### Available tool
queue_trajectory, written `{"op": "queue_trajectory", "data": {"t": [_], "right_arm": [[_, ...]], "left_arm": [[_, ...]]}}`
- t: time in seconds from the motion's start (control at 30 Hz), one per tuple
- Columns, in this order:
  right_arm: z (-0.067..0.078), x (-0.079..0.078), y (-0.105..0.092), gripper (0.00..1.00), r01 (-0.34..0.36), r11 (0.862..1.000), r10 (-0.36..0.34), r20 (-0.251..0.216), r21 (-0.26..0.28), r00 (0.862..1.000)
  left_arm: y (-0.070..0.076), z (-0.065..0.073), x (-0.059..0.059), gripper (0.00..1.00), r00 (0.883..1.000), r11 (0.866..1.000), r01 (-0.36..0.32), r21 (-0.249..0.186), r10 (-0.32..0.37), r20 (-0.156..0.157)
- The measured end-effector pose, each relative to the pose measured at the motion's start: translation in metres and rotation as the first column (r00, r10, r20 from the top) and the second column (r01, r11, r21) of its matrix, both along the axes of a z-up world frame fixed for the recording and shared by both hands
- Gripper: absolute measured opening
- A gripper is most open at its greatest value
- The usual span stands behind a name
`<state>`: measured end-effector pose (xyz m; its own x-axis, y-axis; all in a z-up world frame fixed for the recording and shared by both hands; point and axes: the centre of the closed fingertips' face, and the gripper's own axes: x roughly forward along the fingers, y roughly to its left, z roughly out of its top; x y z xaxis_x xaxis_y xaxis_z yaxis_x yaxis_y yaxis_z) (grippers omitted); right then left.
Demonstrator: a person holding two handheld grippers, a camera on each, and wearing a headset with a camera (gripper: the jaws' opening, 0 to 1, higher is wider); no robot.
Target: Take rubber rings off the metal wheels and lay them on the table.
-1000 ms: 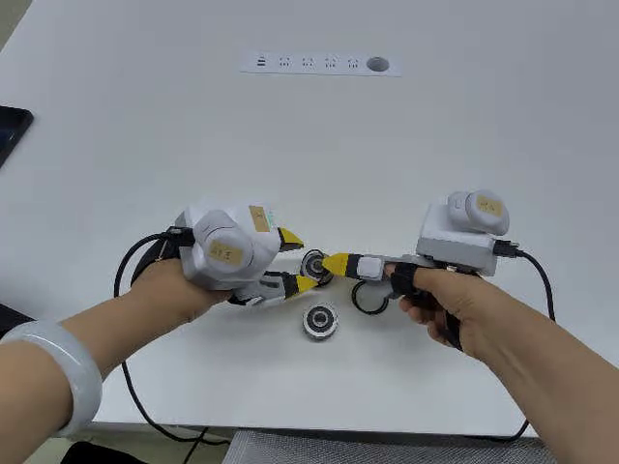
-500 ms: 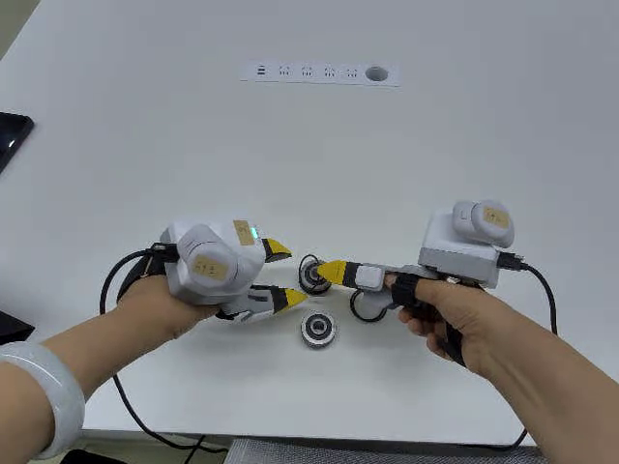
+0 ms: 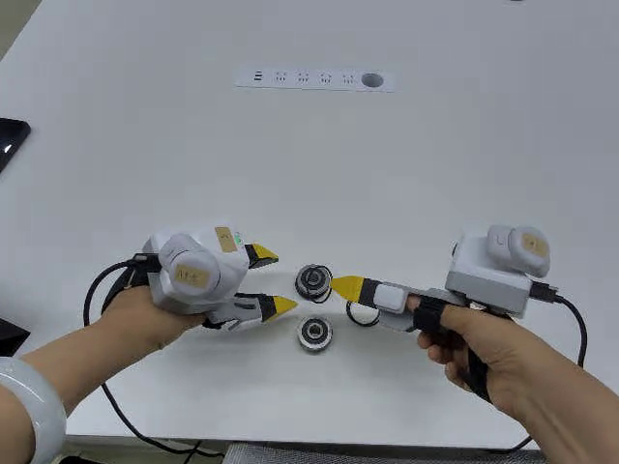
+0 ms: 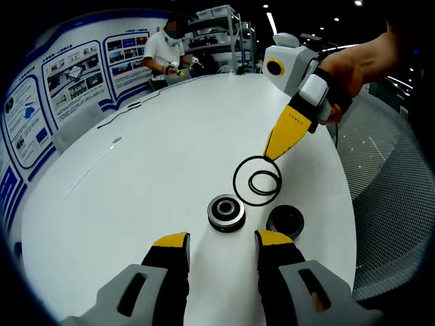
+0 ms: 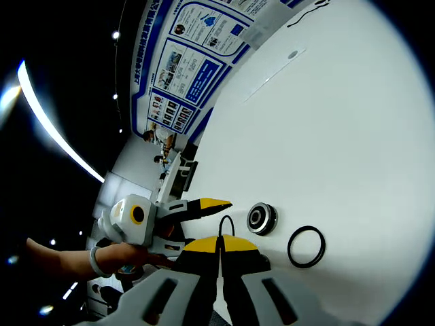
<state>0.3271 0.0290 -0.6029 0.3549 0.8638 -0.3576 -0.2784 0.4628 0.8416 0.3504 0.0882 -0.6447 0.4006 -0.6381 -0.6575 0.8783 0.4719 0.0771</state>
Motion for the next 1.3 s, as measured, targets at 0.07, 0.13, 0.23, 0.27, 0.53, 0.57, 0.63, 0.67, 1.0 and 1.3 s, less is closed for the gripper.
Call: {"op": "queue_trajectory", "data": {"t": [0.07,0.13,0.23,0.27,0.53,0.57,0.63,0.67,1.0,1.3], "right_arm": [[-0.001,-0.002,-0.005,0.02,0.011,1.0,-0.011,-0.005,-0.001,1.0],[-0.002,-0.002,-0.012,0.02,0.028,1.0,-0.029,-0.009,-0.005,1.0],[-0.004,-0.001,-0.021,0.02,0.05,0.999,-0.05,-0.016,-0.008,0.999],[-0.005,-0.001,-0.024,0.02,0.056,0.998,-0.056,-0.019,-0.012,0.998],[-0.022,0.003,-0.047,0.02,0.141,0.99,-0.141,-0.09,-0.005,0.986],[-0.024,0.005,-0.048,0.02,0.153,0.988,-0.151,-0.105,0.01,0.983],[-0.029,0.006,-0.051,0.02,0.167,0.986,-0.165,-0.111,0.005,0.98],[-0.031,0.005,-0.051,0.02,0.162,0.987,-0.161,-0.112,0.0,0.981],[-0.052,0.0,-0.054,0.02,0.167,0.985,-0.17,-0.157,-0.032,0.973],[-0.064,0.001,-0.061,0.02,0.099,0.976,-0.114,-0.069,-0.195,0.991]], "left_arm": [[0.0,0.0,-0.001,0.39,1.0,1.0,0.003,0.0,-0.003,0.001],[0.0,0.0,-0.001,0.39,1.0,1.0,0.001,-0.002,-0.001,-0.001],[0.0,0.0,-0.002,0.39,1.0,1.0,0.002,-0.002,-0.002,-0.001],[0.001,0.0,-0.002,0.39,1.0,1.0,0.001,-0.002,-0.001,-0.001],[0.002,0.0,-0.003,0.39,1.0,1.0,-0.001,-0.002,0.001,-0.002],[0.002,0.0,-0.003,0.39,1.0,1.0,-0.002,-0.002,0.002,-0.002],[0.002,0.0,-0.003,0.38,1.0,1.0,-0.002,0.001,0.002,-0.002],[0.001,0.0,-0.004,0.38,1.0,1.0,-0.002,-0.001,0.002,-0.003],[0.001,0.001,-0.003,0.38,1.0,1.0,0.001,0.001,-0.001,-0.003],[0.0,-0.001,-0.003,0.37,1.0,1.0,0.006,0.002,-0.006,-0.007]]}}
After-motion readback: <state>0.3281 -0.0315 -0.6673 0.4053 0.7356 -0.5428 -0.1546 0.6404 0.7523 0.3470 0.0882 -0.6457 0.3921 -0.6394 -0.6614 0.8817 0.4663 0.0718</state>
